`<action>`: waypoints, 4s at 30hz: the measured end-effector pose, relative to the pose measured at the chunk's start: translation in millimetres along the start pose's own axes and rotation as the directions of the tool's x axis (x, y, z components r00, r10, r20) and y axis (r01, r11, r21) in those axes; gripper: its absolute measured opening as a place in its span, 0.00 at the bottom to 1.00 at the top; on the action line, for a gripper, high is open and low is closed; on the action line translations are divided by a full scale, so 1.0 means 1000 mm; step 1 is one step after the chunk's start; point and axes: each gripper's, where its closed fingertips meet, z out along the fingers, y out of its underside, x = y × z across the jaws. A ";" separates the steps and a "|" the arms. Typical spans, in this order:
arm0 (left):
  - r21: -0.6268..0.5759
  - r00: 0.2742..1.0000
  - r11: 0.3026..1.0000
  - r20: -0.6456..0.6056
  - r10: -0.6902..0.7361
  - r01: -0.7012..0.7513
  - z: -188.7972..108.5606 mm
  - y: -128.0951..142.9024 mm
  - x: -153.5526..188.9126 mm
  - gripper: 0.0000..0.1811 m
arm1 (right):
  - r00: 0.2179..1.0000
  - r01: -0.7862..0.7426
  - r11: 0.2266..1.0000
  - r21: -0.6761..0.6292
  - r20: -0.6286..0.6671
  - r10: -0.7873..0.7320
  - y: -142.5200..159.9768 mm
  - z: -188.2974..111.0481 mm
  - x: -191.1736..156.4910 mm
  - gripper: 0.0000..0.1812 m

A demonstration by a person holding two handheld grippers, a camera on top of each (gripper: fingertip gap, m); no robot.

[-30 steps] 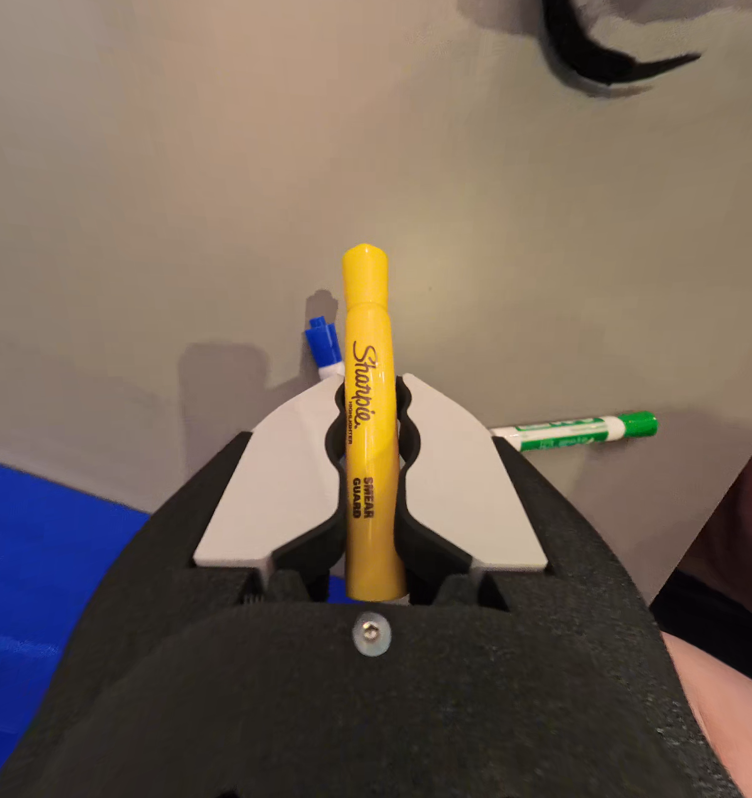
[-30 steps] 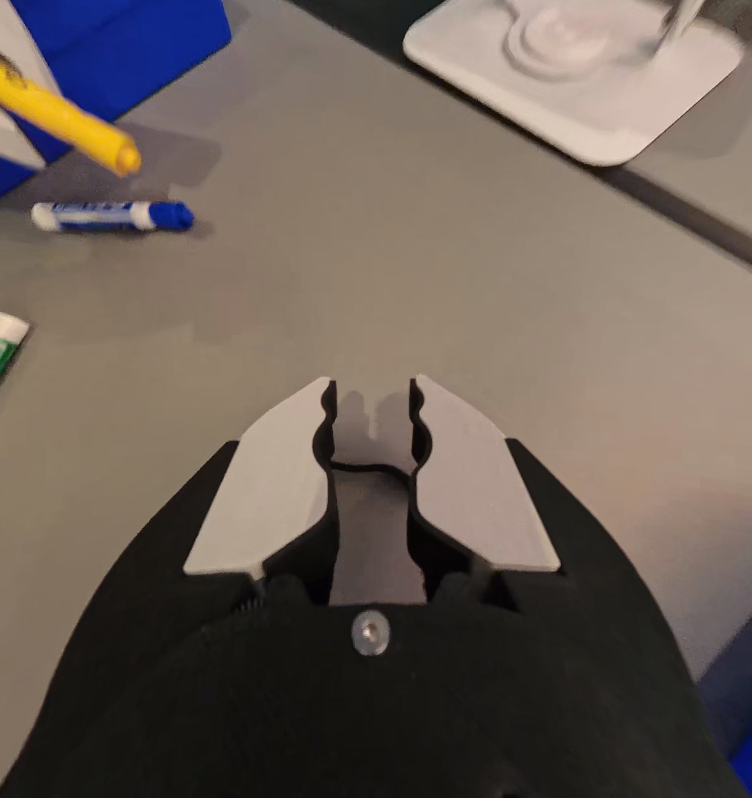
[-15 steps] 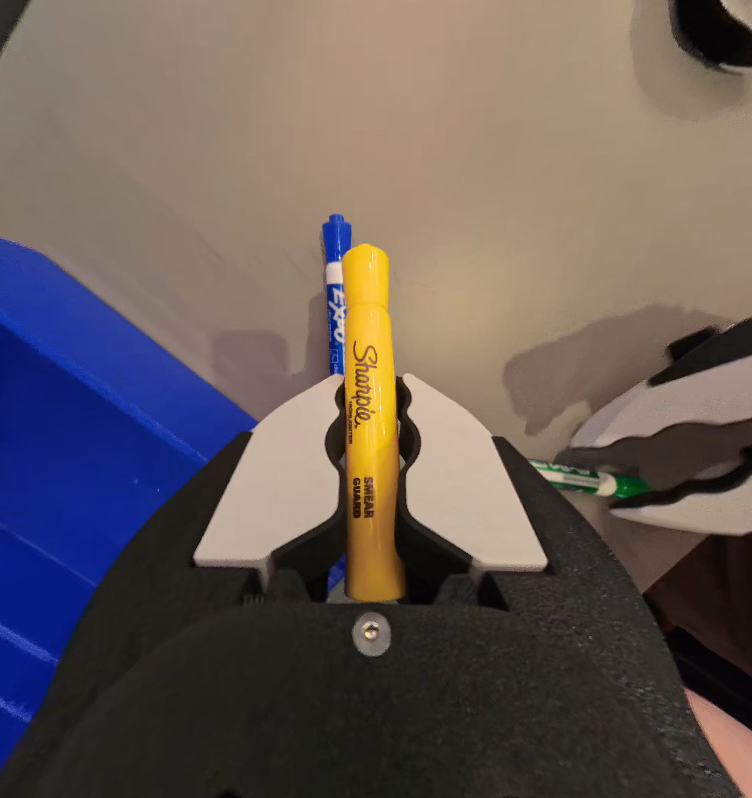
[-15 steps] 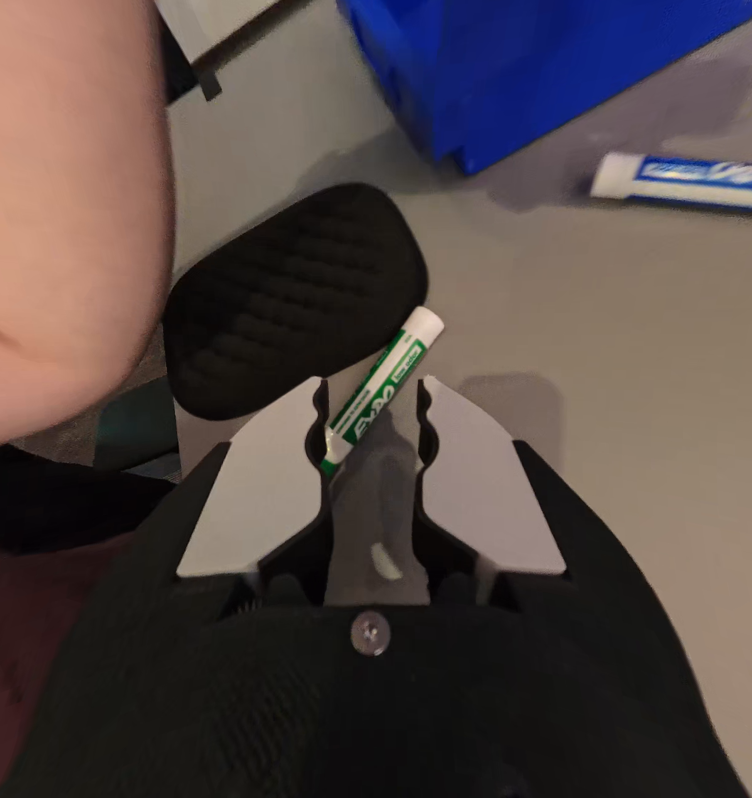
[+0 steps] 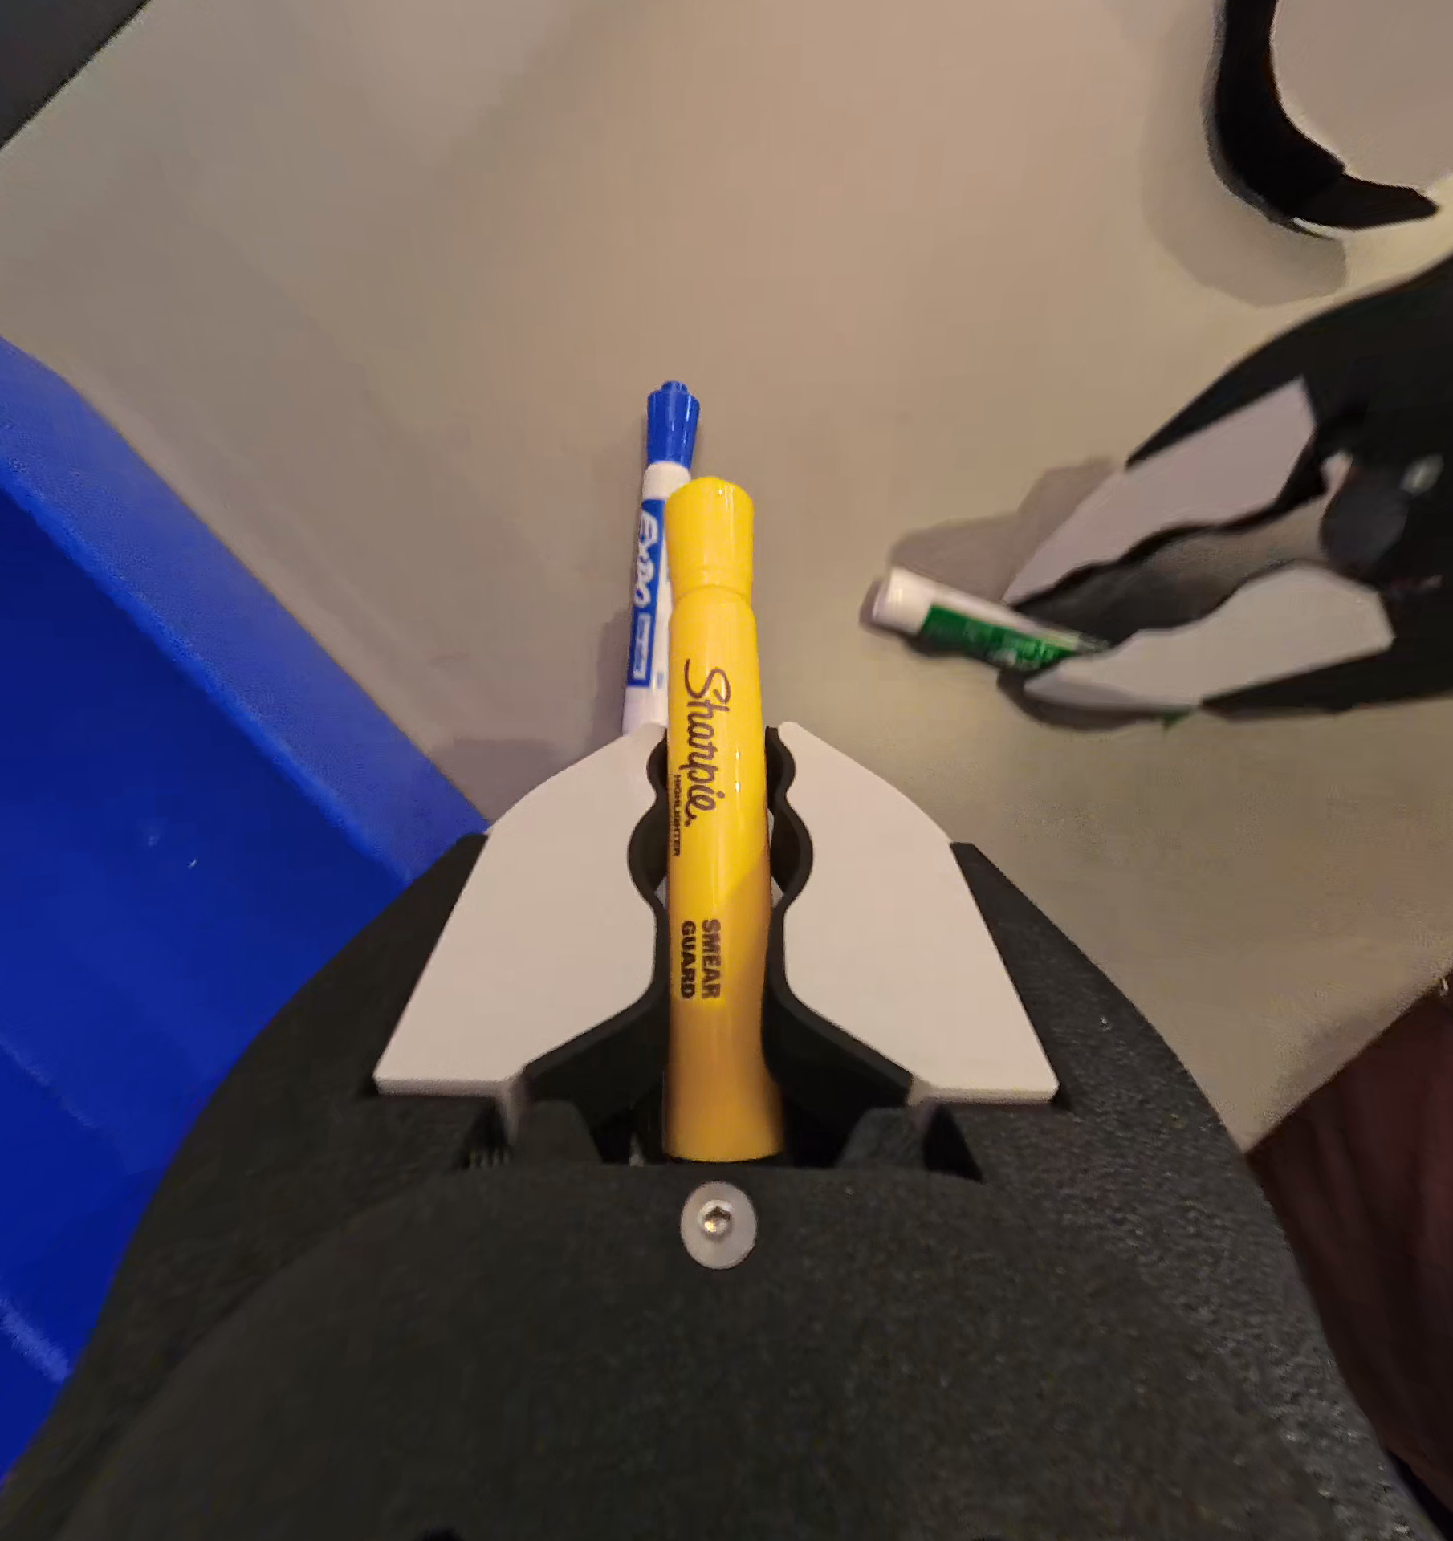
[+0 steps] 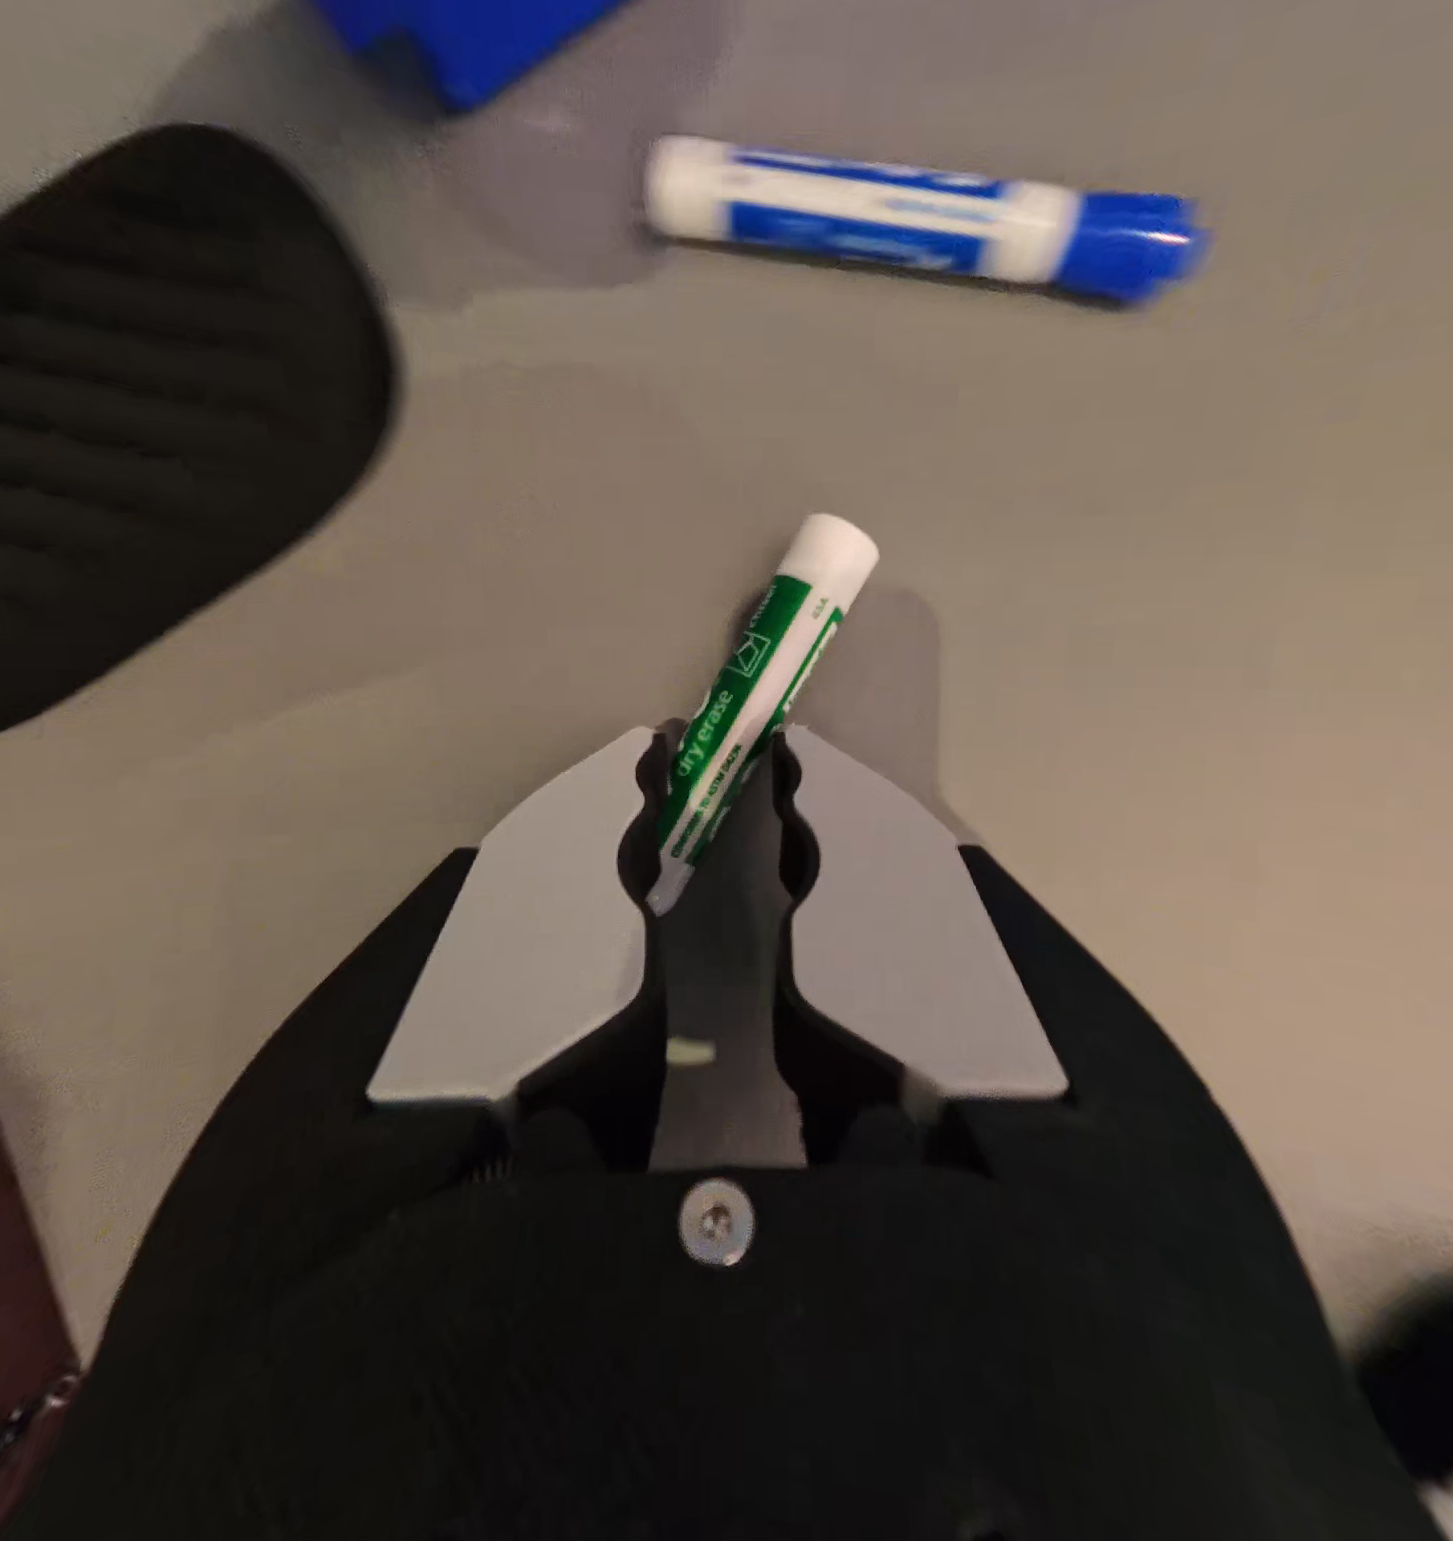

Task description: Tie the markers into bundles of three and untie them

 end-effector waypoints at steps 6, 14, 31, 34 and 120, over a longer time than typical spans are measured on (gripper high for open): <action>0.061 0.998 0.997 0.047 -0.043 0.040 0.054 -0.026 0.005 0.11 | 0.981 -0.186 0.982 0.014 -0.058 0.186 0.006 -0.032 0.072 0.10; 0.003 0.992 0.993 0.050 -0.114 0.114 0.092 -0.017 -0.005 0.11 | 0.987 -0.159 0.986 -0.058 0.009 0.159 0.015 -0.025 0.075 0.11; 0.016 0.968 0.972 -0.099 -0.232 0.235 0.075 0.010 0.038 0.22 | 0.997 0.057 0.992 -0.116 -0.039 -0.062 0.029 -0.031 0.075 0.16; 0.040 0.937 0.957 -0.217 -0.272 0.287 0.071 0.007 0.061 0.24 | 0.980 0.186 0.977 -0.102 -0.046 -0.191 0.030 -0.035 0.064 0.17; -0.097 0.918 0.913 -0.028 0.396 -0.397 0.091 0.022 0.076 0.21 | 0.546 0.577 0.788 -0.214 0.819 -0.177 -0.003 -0.006 0.025 0.16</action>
